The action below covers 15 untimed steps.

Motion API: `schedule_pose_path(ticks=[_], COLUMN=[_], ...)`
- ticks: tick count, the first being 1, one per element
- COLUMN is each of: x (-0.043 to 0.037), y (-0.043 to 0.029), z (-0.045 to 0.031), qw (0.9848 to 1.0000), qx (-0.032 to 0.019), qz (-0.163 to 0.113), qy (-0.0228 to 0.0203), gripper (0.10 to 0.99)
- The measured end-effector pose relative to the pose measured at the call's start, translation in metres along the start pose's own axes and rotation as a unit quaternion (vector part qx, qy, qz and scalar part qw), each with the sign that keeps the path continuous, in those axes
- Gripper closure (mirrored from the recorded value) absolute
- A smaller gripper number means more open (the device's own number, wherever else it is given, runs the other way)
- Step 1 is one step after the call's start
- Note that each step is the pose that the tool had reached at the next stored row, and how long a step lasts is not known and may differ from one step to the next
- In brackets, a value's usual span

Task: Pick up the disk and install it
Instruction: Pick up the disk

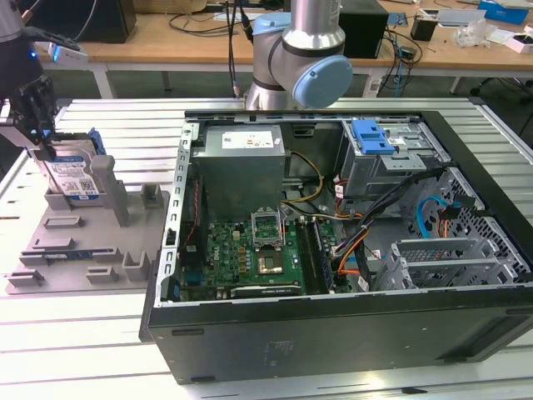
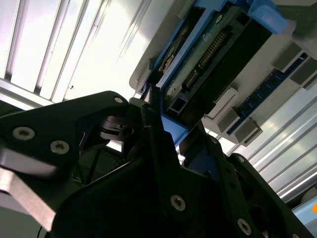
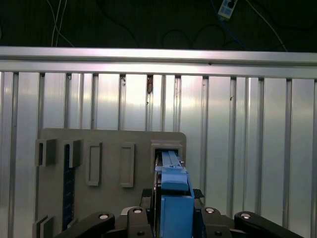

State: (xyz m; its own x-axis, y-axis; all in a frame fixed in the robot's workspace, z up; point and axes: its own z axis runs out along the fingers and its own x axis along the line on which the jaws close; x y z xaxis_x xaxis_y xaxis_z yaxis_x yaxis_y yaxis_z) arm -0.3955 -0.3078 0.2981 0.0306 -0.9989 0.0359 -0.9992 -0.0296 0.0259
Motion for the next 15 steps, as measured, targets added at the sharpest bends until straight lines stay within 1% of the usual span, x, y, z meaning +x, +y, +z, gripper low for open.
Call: schedule_pose_path(ticks=[3,4,15], x=[0.0,0.0,0.0], y=[0.0,0.0,0.0], z=[0.0,0.0001,-0.0003], qw=[1.0,1.0,1.0], qx=[0.0,0.0,0.0002], qz=[0.0,0.0,0.0], qy=[0.0,0.0,0.0], gripper=[0.694,0.718,0.718])
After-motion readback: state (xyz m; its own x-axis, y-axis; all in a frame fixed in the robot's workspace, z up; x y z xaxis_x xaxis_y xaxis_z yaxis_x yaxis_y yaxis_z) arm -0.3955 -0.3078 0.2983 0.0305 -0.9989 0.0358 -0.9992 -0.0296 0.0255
